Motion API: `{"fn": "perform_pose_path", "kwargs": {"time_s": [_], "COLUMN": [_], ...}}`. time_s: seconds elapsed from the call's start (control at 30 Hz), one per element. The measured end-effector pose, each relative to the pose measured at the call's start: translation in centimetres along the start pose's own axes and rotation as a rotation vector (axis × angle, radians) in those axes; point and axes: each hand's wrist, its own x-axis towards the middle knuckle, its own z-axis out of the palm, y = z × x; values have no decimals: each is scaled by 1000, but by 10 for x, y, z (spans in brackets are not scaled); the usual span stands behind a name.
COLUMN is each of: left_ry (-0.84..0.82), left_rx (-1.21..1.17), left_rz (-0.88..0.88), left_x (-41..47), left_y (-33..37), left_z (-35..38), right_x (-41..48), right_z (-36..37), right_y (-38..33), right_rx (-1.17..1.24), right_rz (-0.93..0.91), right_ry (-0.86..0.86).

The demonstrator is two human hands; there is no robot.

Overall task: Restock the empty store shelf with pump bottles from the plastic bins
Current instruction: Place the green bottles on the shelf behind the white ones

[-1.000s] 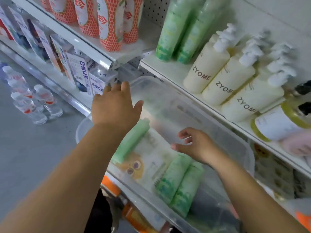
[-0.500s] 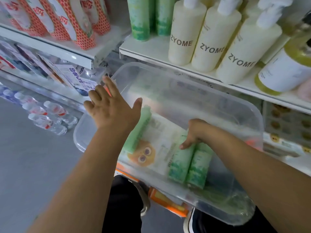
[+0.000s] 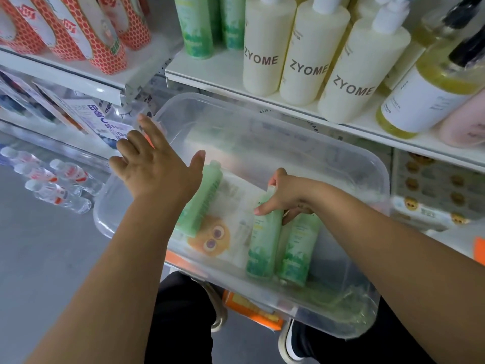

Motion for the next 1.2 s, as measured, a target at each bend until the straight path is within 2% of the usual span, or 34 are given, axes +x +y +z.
{"fn": "perform_pose_path", "kwargs": {"time_s": [0.2,0.37,0.57,0.97,1.2], "left_ry": [-23,-24,4,50,29], "left_rx": [-6,-45,-290,-486,-549], "left_rz": [5,9,-74,-29,-44], "left_x": [2,3,3,19,22], "left_y": [-2,-5,-8,-34,-38], "left_z": [-3,-3,-11,-24,-25], "right_x": [-20,-44,-81,-132,-125], "right_z": [-1,-12,-26,-53,-79], "right_y": [-11,-13,-30,-124,-184], "right_rx": [-13,93,220,-142,-111], "right_rz": [-124,-300,-434,-781,-835], "right_ry": [94,300,442,667,743]}}
